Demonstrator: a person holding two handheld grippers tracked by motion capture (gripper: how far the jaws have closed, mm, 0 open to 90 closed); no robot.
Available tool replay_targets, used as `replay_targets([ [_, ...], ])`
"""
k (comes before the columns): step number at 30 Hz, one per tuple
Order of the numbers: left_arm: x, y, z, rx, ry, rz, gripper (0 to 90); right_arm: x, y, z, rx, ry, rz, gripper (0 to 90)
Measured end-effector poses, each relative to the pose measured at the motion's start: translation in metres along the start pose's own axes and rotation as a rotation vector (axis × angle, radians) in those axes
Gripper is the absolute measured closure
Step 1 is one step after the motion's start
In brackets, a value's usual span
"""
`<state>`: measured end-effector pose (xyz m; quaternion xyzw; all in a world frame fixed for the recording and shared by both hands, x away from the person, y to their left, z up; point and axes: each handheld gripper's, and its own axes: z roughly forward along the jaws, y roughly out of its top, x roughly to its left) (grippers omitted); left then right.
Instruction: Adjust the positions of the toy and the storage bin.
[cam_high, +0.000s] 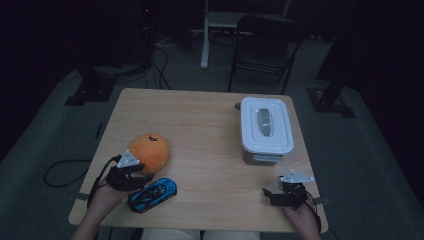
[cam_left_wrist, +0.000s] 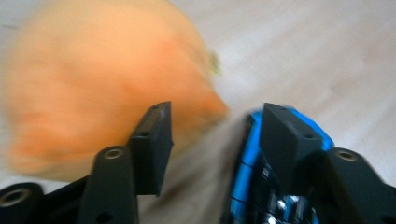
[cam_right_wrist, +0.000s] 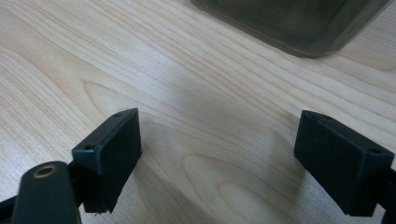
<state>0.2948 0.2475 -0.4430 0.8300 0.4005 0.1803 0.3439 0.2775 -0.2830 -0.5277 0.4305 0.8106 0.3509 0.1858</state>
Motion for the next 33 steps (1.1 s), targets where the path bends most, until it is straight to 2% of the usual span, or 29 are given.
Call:
replay_targets([
  [1,0.002,0.002,-0.002,-0.016,0.020,-0.001,36.4,0.000,0.000,0.000,0.000,0.001,0.000,14.5],
  [3,0.009,0.008,-0.002,-0.023,0.043,-0.028,29.0,0.000,0.000,0.000,0.000,0.002,-0.001,14.5],
  [6,0.022,0.015,0.002,-0.031,0.048,-0.076,25.8,0.000,0.000,0.000,0.000,0.002,-0.002,14.5],
  [7,0.026,0.017,0.006,-0.024,0.061,-0.089,24.3,0.000,0.000,0.000,0.000,0.002,-0.002,14.5],
  [8,0.030,0.019,0.009,-0.021,0.096,-0.122,18.7,0.000,0.000,0.000,0.001,0.002,-0.002,14.5],
  [10,0.037,0.021,0.016,-0.013,0.088,-0.149,18.2,0.000,0.000,0.000,0.000,0.002,-0.002,14.5],
  [11,0.040,0.022,0.020,-0.006,0.100,-0.155,18.2,0.000,0.000,0.000,0.000,0.002,-0.002,14.5],
  [13,0.043,0.021,0.027,0.007,0.093,-0.157,18.2,0.000,0.000,0.000,0.000,0.003,-0.002,14.5],
  [14,0.045,0.021,0.030,0.007,0.087,-0.160,18.2,0.000,0.000,0.000,0.000,0.002,-0.002,14.5],
  [16,0.049,0.019,0.034,0.008,0.068,-0.192,18.1,0.000,0.000,0.000,0.001,0.003,-0.003,14.5],
  [18,0.051,0.018,0.037,0.024,0.055,-0.200,18.0,0.000,0.000,0.000,0.001,0.003,-0.004,14.5],
  [21,0.052,0.015,0.043,0.061,0.039,-0.183,15.1,0.000,0.000,0.000,0.001,0.003,-0.003,14.5],
  [24,0.053,0.012,0.047,0.074,0.054,-0.172,15.3,0.000,0.000,0.000,0.000,0.003,-0.004,14.5],
  [26,0.052,0.011,0.047,0.080,0.065,-0.151,17.6,0.000,0.000,0.000,0.001,0.003,-0.004,14.6],
  [28,0.050,0.011,0.045,0.080,0.071,-0.126,25.2,0.000,0.000,0.000,0.001,0.003,-0.004,14.5],
  [29,0.049,0.012,0.043,0.075,0.076,-0.119,34.2,0.000,0.000,0.000,0.001,0.004,-0.003,14.6],
  [32,0.045,0.013,0.036,0.041,0.089,-0.102,51.6,0.000,0.000,0.000,0.000,0.003,-0.002,14.7],
  [33,0.044,0.013,0.033,0.036,0.097,-0.100,54.4,0.000,0.000,0.000,0.001,0.003,-0.001,14.8],
])
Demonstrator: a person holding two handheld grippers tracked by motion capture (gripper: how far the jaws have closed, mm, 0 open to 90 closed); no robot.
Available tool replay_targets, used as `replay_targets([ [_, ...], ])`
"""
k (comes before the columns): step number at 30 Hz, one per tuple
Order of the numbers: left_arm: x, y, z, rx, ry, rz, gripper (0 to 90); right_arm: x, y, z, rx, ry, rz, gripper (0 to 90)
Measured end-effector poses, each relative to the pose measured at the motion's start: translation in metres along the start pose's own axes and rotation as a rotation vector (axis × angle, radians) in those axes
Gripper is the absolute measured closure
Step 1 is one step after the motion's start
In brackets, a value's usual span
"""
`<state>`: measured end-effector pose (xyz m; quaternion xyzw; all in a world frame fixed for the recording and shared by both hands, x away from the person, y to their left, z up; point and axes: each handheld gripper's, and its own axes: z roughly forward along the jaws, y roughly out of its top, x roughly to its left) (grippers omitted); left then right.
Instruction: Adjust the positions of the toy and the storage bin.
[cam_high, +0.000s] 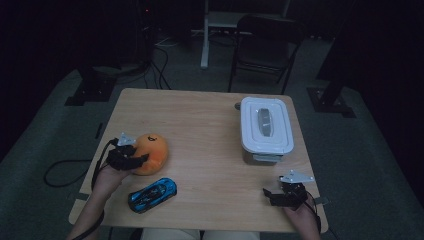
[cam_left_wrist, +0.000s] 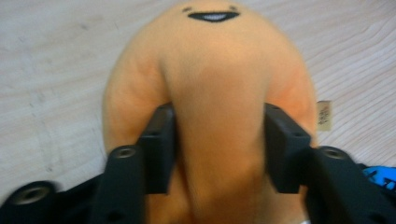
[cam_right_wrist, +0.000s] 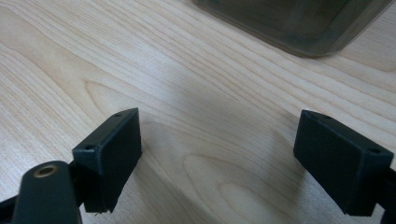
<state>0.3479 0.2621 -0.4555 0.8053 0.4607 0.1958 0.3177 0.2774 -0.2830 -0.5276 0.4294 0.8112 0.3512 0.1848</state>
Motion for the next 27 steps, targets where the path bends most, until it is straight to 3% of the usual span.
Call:
replay_targets([
  [5,-0.002,-0.003,-0.014,-0.040,0.028,-0.008,59.8,0.000,0.000,0.000,0.000,0.000,0.000,14.8],
  [11,0.004,-0.016,-0.033,-0.039,0.066,-0.037,60.5,0.000,0.000,0.000,0.000,0.000,0.000,14.8],
  [14,0.007,-0.025,-0.040,-0.023,0.056,-0.070,60.2,0.000,0.000,0.000,0.000,-0.001,-0.001,14.8],
  [17,0.006,-0.034,-0.041,-0.010,0.043,-0.072,59.4,0.000,0.000,0.000,0.000,-0.001,-0.001,14.8],
  [21,0.008,-0.037,-0.043,0.001,0.016,-0.076,47.4,0.000,0.000,0.000,0.000,0.000,0.002,14.7],
  [22,0.008,-0.037,-0.045,0.003,0.016,-0.072,40.4,0.000,0.000,0.000,0.001,-0.001,0.003,14.2],
  [24,0.008,-0.037,-0.049,-0.014,0.008,-0.082,36.1,0.000,0.000,0.001,0.006,-0.002,0.007,12.5],
  [27,0.008,-0.037,-0.058,-0.038,-0.011,-0.092,20.9,0.001,0.001,0.001,0.007,-0.009,0.013,12.5],
])
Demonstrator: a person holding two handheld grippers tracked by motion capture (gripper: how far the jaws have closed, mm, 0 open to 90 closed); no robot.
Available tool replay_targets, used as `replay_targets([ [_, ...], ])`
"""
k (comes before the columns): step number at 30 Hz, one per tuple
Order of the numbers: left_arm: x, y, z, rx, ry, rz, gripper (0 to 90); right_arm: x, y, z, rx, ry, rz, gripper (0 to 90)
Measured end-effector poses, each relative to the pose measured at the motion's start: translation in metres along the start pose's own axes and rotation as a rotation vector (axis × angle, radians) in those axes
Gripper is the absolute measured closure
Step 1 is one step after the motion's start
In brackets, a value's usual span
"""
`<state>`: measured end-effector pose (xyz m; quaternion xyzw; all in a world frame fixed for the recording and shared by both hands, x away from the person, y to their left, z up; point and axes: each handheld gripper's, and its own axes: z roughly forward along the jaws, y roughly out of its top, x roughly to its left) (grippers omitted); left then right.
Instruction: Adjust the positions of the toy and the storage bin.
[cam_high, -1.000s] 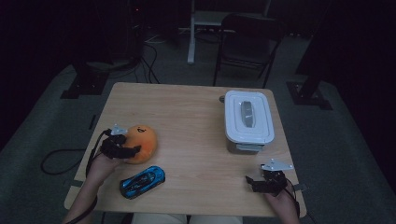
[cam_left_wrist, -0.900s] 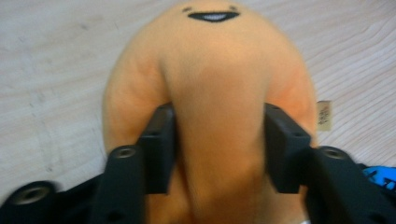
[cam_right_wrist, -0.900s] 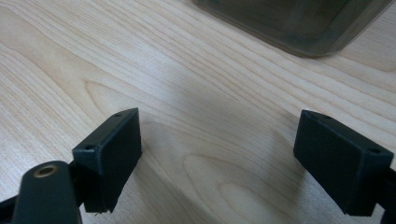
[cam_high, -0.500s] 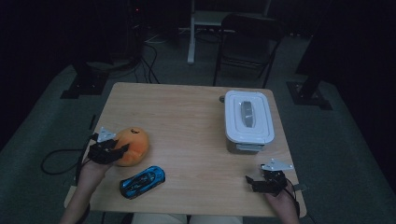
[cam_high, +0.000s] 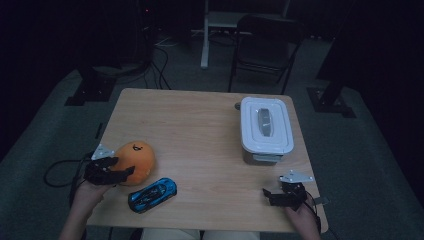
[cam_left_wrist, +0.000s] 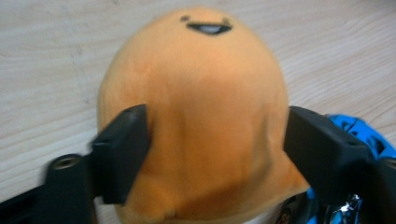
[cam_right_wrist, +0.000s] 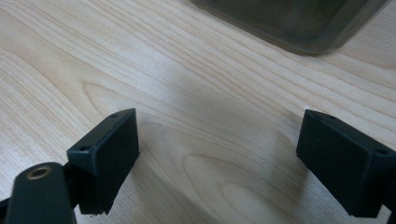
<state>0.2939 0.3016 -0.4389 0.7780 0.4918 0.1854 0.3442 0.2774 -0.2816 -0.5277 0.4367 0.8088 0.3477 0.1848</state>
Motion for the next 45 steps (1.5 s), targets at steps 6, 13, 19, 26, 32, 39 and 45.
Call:
replay_targets([
  [6,-0.008,0.004,-0.016,-0.061,-0.048,0.014,10.0,0.000,-0.001,-0.001,0.000,-0.007,0.007,12.6],
  [13,-0.030,0.014,-0.018,-0.063,-0.062,0.084,0.4,0.000,-0.002,-0.002,-0.002,-0.014,0.012,12.5],
  [19,-0.053,0.026,-0.003,-0.084,-0.097,0.127,0.5,-0.002,-0.004,-0.006,0.000,-0.030,0.017,12.5],
  [26,-0.083,0.041,0.028,-0.078,-0.144,0.179,0.5,-0.025,-0.007,-0.024,-0.053,-0.120,0.102,12.5],
  [32,-0.109,0.051,0.057,-0.049,-0.207,0.203,0.5,-0.042,-0.007,-0.030,-0.045,-0.182,0.129,12.5],
  [39,-0.134,0.060,0.093,-0.055,-0.226,0.251,0.5,-0.053,-0.008,-0.028,-0.041,-0.190,0.161,12.3],
  [45,-0.151,0.074,0.125,-0.039,-0.238,0.265,0.5,-0.064,-0.002,-0.025,-0.055,-0.202,0.182,12.4],
])
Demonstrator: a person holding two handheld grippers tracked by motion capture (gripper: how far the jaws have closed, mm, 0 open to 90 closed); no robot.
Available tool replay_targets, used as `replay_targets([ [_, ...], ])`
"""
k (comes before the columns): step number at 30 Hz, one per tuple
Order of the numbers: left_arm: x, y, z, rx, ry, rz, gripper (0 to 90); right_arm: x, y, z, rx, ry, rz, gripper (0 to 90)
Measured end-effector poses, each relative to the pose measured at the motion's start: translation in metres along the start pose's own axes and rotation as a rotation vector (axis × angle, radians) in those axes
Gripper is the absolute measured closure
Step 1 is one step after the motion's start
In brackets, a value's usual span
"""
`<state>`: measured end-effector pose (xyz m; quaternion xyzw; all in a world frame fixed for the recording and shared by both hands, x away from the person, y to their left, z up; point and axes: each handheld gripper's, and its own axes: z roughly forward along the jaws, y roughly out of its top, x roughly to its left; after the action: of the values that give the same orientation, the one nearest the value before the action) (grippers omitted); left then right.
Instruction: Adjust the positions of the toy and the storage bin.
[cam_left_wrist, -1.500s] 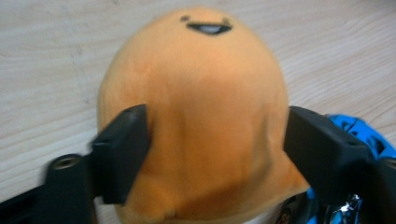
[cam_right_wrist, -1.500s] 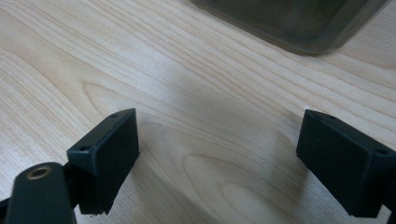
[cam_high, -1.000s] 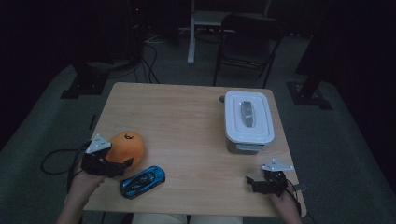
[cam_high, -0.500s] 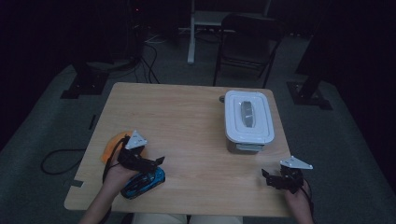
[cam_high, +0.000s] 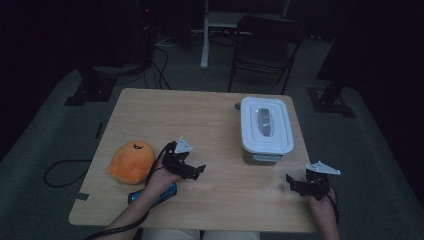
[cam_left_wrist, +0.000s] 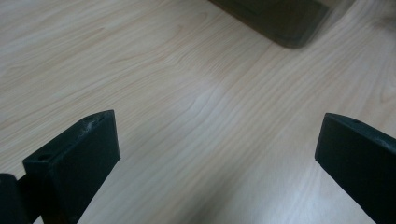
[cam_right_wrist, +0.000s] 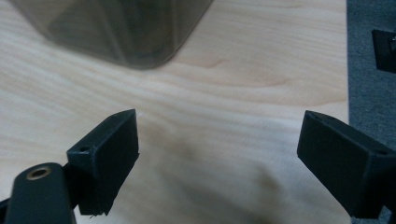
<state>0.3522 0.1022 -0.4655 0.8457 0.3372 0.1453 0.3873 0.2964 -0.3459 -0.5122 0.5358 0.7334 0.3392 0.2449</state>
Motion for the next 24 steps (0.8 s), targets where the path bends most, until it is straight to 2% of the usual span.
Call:
replay_targets([
  [2,-0.002,0.006,0.010,0.006,-0.005,0.016,0.5,-0.004,0.004,0.003,-0.002,-0.009,0.009,12.3],
  [5,-0.004,0.012,0.022,0.005,0.013,0.023,0.5,-0.008,0.009,0.006,-0.007,-0.013,0.005,12.4],
  [6,-0.004,0.015,0.029,0.013,0.003,0.019,0.5,-0.009,0.011,0.007,-0.004,-0.021,0.002,12.4],
  [10,-0.004,0.024,0.040,0.010,0.014,0.019,0.5,-0.013,0.016,0.010,-0.015,-0.039,0.009,12.4],
  [11,-0.004,0.036,0.051,-0.009,-0.003,-0.015,0.5,-0.017,0.022,0.013,-0.036,-0.057,0.022,12.5],
  [14,-0.004,0.048,0.066,-0.008,-0.003,-0.029,0.5,-0.021,0.028,0.016,-0.056,-0.068,0.027,12.4],
  [17,-0.005,0.059,0.080,0.005,0.014,-0.022,0.5,-0.025,0.036,0.021,-0.055,-0.077,0.041,12.4],
  [20,-0.003,0.068,0.092,0.007,0.019,-0.046,0.5,-0.029,0.043,0.027,-0.068,-0.086,0.059,12.4],
  [23,0.000,0.076,0.103,0.024,0.038,-0.032,0.5,-0.034,0.050,0.034,-0.082,-0.087,0.077,12.5],
  [24,0.003,0.078,0.106,0.024,0.040,-0.042,0.5,-0.036,0.052,0.037,-0.085,-0.089,0.082,12.5],
])
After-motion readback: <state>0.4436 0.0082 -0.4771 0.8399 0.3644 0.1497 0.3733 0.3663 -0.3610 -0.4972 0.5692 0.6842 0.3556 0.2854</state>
